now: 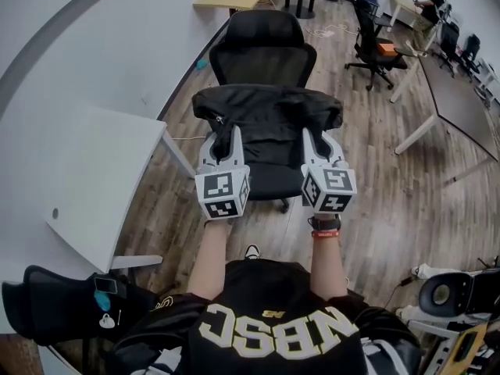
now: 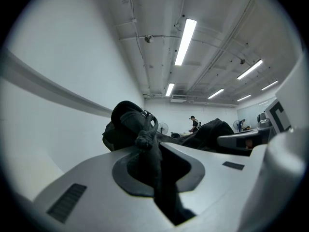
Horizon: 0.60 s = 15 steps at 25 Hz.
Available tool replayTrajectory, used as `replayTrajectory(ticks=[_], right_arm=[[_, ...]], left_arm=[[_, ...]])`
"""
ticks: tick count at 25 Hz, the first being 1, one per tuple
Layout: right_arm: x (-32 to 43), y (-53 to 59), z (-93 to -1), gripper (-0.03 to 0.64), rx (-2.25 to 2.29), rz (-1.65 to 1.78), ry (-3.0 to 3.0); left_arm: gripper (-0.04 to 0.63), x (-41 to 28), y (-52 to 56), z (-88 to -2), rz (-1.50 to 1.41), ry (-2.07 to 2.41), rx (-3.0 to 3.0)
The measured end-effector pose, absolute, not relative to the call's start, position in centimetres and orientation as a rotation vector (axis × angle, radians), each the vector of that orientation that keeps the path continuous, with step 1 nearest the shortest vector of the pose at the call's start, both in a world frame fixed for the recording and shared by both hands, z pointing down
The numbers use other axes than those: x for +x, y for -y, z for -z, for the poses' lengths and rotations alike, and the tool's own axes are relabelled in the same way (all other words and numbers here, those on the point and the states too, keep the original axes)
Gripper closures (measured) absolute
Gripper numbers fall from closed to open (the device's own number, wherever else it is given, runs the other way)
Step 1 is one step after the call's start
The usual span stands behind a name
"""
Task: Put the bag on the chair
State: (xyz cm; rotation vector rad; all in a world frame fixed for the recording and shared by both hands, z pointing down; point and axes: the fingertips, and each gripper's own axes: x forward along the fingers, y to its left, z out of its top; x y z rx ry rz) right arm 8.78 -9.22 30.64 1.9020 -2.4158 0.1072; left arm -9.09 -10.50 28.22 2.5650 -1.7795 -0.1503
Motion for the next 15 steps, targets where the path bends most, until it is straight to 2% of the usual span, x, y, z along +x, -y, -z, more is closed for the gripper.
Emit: replayTrajectory(ticks=[7, 15], right_arm=[[8.9, 15.9, -31.1, 0.584, 1.934, -0.117, 2.412], [9.8, 23.8, -35.2, 0.584, 1.874, -0.207, 2.396]], left_arm=[[0.545, -9.2, 17.8, -28.3, 0.150, 1.703, 2.604], [0.545, -8.4, 25.2, -32.9, 0.053, 1.698, 2.522]])
